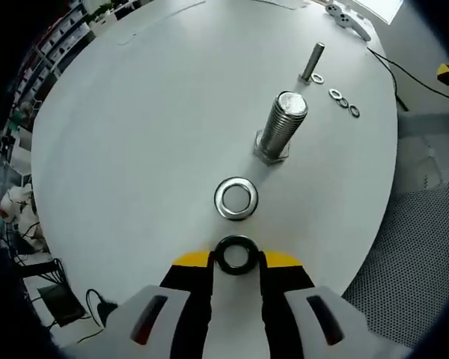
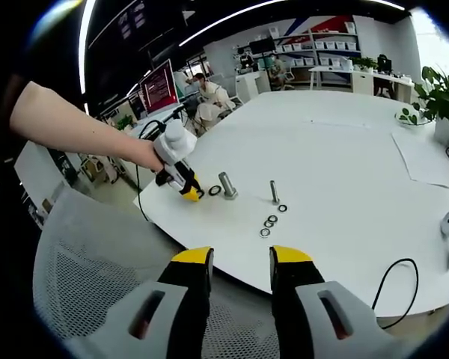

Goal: Place the washer onto the threaded stud by aligning its center hole with the stud, sliding it down to the base, and recovering from edge contact or off-axis alignment until the washer reaches the visible bottom stop.

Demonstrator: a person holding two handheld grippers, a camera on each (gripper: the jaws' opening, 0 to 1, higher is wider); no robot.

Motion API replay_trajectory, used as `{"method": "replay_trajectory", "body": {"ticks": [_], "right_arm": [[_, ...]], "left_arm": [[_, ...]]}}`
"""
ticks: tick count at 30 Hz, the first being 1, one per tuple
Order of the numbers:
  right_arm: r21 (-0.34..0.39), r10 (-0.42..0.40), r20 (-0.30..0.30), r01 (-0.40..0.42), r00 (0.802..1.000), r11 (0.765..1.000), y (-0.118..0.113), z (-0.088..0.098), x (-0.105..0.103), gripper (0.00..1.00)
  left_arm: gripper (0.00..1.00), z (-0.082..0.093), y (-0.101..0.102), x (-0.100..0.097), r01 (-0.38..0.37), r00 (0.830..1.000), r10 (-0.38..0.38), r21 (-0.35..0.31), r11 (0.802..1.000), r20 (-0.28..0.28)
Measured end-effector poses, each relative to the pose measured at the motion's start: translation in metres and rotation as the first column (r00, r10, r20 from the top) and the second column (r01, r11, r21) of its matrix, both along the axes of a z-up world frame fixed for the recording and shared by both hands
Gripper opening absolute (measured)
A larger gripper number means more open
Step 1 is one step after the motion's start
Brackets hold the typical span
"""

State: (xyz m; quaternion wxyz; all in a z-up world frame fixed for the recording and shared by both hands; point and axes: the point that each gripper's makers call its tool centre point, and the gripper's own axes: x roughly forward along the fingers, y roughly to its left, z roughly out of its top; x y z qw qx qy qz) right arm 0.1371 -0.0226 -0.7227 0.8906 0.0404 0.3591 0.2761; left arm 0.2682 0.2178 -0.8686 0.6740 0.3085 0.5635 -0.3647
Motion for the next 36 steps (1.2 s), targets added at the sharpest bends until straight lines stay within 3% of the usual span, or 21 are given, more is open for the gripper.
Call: {"method": "replay_trajectory", "body": {"ticks": [12, 22, 31, 36], "right_arm": [[0.002, -0.005, 0.000, 0.005, 1.000, 1.000, -0.001, 0.000, 0.001, 0.33], [0.001, -0.005, -0.002, 0.005, 1.000, 1.000, -0.001, 0.000, 0.000, 0.33], [-0.005, 0.001, -0.006, -0.001, 1.000, 1.000, 0.000, -0.001, -0.001, 0.33], [-0.004, 0.000, -0.006, 0.000, 1.000, 1.000, 0.000, -0.001, 0.000, 0.33]], "left_arm": [[0.20, 0.001, 0.000, -0.001, -0.036, 0.999, 0.036, 0.010, 0.999, 0.003], [0.19, 0.002, -0.001, -0.001, -0.070, 0.998, 0.070, -0.024, 0.997, 0.010], [0.19, 0.004, 0.001, -0.007, -0.060, 0.998, 0.061, -0.028, 0.998, 0.005], [0.19, 0.013, -0.003, -0.005, -0.058, 0.998, 0.059, -0.049, 0.997, 0.017]]}}
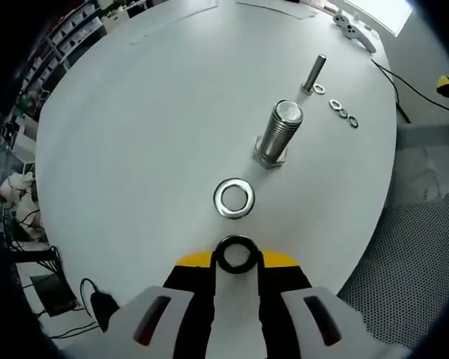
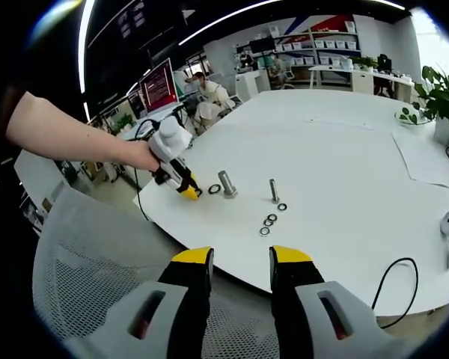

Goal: Place the washer onto the threaded stud by aligning its center hole with the stud, sliding it down to the base, and recovering from edge contact or off-axis alignment until the washer reaches the visible bottom stop.

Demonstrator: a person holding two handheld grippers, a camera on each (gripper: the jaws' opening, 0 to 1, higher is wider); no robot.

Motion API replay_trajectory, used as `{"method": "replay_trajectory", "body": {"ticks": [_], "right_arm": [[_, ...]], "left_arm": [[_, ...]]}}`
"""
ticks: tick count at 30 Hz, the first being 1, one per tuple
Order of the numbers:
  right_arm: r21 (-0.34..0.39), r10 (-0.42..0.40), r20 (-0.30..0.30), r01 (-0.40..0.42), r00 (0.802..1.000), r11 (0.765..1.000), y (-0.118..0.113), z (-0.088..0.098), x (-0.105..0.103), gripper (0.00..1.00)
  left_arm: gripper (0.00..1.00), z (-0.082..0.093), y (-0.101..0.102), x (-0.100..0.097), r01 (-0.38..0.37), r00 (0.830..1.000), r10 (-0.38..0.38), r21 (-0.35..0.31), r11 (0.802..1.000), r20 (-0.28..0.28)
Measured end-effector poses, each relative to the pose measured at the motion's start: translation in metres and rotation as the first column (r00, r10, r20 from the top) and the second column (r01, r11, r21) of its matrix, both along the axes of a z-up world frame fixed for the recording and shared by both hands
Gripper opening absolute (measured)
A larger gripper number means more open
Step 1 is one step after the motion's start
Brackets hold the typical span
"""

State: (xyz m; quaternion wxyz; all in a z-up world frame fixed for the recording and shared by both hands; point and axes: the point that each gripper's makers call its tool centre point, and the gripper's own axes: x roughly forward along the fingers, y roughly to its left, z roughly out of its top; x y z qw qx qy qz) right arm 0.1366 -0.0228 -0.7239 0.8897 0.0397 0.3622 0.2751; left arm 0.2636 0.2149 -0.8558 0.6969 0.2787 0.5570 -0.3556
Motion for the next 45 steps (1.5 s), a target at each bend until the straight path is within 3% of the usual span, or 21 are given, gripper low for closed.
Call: {"method": "replay_trajectory", "body": {"ticks": [14, 21, 30, 45], "right_arm": [[0.004, -0.003, 0.003, 0.003, 1.000, 1.000, 0.000, 0.001, 0.000, 0.33], [0.006, -0.008, 0.004, 0.007, 1.000, 1.000, -0.001, 0.001, 0.001, 0.33], [0.008, -0.014, 0.005, 0.014, 1.000, 1.000, -0.002, 0.001, 0.001, 0.33], [0.012, -0.029, 0.008, 0.029, 1.000, 1.000, -0.004, 0.002, 0.003, 0.33]], "left_arm": [[0.19, 0.055, -0.048, 0.019, 0.093, 0.992, -0.084, -0.101, 0.990, 0.096], [0.19, 0.076, -0.070, 0.025, 0.135, 0.986, -0.120, -0.131, 0.982, 0.116], [0.19, 0.073, -0.089, 0.027, 0.190, 0.978, -0.177, -0.116, 0.975, 0.108], [0.19, 0.056, -0.092, 0.028, 0.235, 0.970, -0.229, -0.066, 0.970, 0.081]]}}
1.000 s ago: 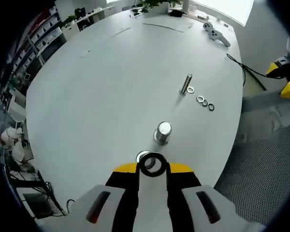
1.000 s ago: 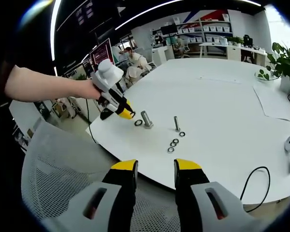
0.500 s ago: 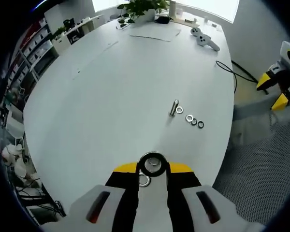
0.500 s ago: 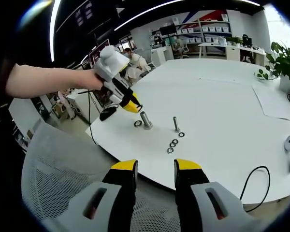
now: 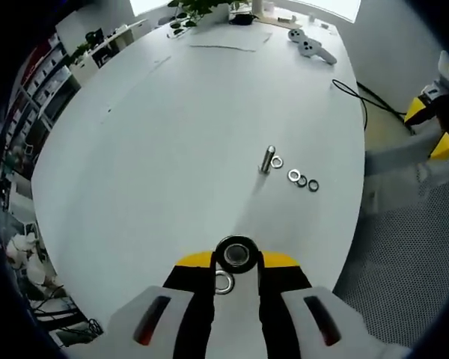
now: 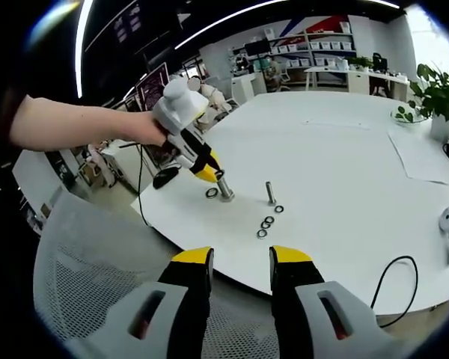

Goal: Place the washer onto the threaded stud by aligning its center hole with the stud, sliding it down to the base, and recovering from edge contact or off-axis alignment until the washer reaches the visible bottom stop.

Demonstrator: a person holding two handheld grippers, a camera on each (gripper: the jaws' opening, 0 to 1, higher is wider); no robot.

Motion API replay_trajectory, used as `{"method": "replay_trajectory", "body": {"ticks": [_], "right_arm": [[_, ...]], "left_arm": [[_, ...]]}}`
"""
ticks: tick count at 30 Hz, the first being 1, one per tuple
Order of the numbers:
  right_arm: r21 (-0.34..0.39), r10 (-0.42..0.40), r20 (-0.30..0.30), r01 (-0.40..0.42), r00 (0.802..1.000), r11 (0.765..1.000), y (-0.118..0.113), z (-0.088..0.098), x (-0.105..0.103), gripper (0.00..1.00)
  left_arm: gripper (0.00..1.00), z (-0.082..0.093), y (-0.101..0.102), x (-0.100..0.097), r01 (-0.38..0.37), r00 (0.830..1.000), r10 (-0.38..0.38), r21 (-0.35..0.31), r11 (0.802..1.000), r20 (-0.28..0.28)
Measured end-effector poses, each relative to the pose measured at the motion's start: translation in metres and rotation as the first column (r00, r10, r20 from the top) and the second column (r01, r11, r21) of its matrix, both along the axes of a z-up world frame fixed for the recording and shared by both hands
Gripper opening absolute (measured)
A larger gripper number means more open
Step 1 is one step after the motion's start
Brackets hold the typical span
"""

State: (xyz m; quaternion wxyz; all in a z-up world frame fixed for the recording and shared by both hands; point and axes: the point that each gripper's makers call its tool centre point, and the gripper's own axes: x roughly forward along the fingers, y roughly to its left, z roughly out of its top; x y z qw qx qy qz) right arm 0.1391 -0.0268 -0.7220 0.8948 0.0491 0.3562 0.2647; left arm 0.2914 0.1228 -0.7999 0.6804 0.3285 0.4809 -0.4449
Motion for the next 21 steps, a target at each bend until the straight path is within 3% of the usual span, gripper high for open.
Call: {"method": "replay_trajectory", "body": {"ticks": [21], "right_arm": [[-0.004, -0.011, -0.002, 0.011, 1.000, 1.000, -0.002, 0.000, 0.000, 0.33]], "left_arm": [[0.19, -0.039, -0.001, 0.000, 0.027, 0.999, -0.025, 0.050, 0.998, -0.029]]}}
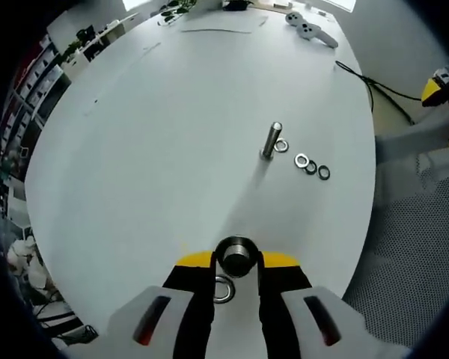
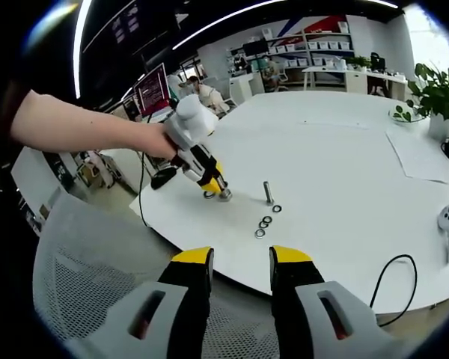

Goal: Place the washer onto the threaded stud by aligning its center hole with the stud, sliding it down to the base, and recovering from edge contact or off-axis alignment until the washer reaches the visible bottom stop.

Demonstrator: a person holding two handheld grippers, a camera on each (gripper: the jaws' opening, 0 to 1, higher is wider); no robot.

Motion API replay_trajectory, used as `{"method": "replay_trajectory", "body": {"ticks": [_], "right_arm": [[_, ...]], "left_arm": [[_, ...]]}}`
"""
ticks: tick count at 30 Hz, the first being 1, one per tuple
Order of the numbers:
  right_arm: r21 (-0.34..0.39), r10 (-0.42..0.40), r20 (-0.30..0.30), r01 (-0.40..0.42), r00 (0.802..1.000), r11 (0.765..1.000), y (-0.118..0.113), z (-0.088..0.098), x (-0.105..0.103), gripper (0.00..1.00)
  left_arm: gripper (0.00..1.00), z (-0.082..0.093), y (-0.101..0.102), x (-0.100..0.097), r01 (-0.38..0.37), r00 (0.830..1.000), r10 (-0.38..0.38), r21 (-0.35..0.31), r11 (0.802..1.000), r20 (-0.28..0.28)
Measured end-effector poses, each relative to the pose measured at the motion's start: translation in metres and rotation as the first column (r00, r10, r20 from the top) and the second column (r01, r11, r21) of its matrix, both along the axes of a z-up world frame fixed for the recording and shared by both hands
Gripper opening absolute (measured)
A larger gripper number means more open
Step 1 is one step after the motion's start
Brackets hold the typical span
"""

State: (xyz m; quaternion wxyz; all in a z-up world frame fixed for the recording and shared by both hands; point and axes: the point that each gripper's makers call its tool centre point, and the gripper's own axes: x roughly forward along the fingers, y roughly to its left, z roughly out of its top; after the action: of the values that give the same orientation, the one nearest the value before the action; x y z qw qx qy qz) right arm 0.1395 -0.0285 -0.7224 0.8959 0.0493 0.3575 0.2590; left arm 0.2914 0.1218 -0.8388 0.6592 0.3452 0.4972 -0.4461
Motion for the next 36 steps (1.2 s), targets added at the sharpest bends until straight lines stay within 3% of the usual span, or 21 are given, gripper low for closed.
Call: {"method": "replay_trajectory", "body": {"ticks": [7, 19, 29, 36], "right_arm": [[0.000, -0.005, 0.002, 0.005, 1.000, 1.000, -0.001, 0.000, 0.001, 0.33], [0.000, -0.006, 0.003, 0.006, 1.000, 1.000, -0.001, 0.000, 0.001, 0.32], [0.001, 0.000, 0.002, 0.000, 1.000, 1.000, 0.000, 0.000, 0.000, 0.32], [0.003, 0.009, 0.002, -0.009, 1.000, 1.000, 0.002, 0.000, 0.000, 0.32]], "left_arm": [[0.19, -0.015, 0.001, -0.001, -0.006, 1.000, 0.006, 0.010, 1.000, -0.002], [0.20, -0.014, 0.002, -0.001, -0.031, 1.000, 0.032, -0.007, 0.999, 0.002], [0.21, -0.003, 0.011, -0.003, -0.055, 0.998, 0.056, -0.039, 0.998, 0.028], [0.21, 0.007, 0.031, -0.004, -0.104, 0.993, 0.107, -0.058, 0.993, 0.045]]}}
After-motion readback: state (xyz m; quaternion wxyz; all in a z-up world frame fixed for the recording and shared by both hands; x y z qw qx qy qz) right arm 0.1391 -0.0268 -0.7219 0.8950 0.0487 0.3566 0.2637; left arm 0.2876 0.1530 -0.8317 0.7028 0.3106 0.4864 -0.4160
